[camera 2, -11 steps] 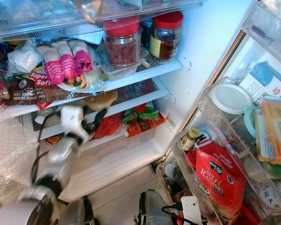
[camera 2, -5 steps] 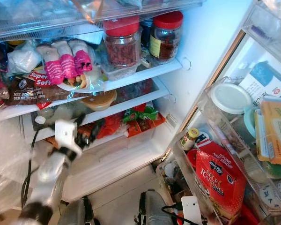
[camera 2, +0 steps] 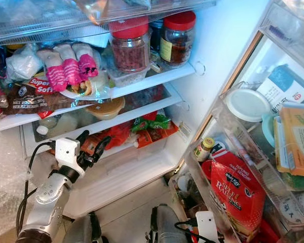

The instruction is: Restocking fridge

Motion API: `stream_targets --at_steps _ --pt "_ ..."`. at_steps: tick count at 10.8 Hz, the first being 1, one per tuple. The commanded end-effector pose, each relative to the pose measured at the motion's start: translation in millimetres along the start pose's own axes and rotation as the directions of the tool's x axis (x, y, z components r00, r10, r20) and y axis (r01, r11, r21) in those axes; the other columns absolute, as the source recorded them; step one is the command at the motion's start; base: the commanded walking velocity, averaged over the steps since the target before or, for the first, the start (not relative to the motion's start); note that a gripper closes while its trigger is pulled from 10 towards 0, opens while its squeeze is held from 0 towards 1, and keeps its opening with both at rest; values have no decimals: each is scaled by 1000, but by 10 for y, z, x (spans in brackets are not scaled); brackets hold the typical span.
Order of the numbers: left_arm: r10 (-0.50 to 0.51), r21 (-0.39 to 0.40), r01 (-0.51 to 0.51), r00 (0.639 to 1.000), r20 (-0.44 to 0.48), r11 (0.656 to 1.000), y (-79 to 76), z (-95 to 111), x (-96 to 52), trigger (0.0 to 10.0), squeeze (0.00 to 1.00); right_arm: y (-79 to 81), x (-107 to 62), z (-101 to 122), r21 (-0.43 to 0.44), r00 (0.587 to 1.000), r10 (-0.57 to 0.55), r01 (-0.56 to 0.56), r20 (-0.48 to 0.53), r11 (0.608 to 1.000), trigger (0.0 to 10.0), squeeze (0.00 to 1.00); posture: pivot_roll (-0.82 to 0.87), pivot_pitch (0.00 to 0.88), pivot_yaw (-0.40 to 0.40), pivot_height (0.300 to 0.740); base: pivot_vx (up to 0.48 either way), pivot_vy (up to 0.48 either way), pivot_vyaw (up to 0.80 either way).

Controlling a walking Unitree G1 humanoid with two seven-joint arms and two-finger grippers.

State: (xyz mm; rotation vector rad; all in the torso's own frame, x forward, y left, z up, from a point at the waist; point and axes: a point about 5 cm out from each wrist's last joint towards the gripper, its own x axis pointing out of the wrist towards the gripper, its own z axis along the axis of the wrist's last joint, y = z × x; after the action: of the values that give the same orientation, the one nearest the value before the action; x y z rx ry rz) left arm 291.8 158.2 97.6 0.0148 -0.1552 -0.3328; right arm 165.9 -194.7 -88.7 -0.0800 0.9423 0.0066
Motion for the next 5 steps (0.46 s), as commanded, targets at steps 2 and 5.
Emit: stream_targets --at_steps 2,5 --pt "-15 16 15 1000 -22 1000 -39 -6 -28 10000 0 170 -32 -191 8 996 58 -57 -66 998 10000 0 -162 165 -46 639 0 0 0" --pt "-18 12 18 999 -35 1000 -51 -1 -51 10000 0 178 -33 -199 8 996 57 -57 -68 998 10000 0 -162 136 -41 639 0 0 0"
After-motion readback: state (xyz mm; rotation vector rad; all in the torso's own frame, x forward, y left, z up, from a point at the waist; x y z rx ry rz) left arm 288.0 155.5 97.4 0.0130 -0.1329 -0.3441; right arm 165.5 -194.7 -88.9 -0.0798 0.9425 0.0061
